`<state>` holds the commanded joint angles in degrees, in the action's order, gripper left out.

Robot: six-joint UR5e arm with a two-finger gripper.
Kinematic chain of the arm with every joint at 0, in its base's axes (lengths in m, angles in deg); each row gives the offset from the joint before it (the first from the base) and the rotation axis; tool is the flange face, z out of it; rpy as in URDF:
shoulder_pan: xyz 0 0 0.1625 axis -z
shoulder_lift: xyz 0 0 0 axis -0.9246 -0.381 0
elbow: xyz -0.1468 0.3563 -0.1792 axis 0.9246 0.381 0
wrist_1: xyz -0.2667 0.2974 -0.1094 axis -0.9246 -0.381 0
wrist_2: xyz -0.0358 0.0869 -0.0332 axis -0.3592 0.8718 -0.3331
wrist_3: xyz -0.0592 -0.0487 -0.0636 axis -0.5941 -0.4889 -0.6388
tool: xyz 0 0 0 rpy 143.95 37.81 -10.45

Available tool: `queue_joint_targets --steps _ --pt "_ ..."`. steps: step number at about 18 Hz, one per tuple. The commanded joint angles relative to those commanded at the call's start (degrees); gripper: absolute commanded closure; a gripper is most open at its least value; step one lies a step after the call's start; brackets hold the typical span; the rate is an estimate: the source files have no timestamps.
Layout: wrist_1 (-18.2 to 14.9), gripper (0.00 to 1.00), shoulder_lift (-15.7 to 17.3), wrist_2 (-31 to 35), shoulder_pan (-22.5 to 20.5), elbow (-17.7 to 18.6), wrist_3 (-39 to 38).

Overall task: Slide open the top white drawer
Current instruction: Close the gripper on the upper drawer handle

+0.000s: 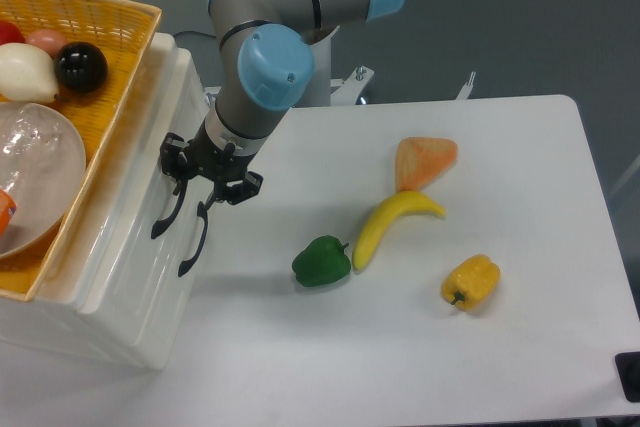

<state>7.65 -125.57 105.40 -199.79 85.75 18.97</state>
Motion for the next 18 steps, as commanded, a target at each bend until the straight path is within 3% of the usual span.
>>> queue_joint_targets --steps 18 --pt "0.1 0.72 0.1 0.0 0.0 0.0 0.0"
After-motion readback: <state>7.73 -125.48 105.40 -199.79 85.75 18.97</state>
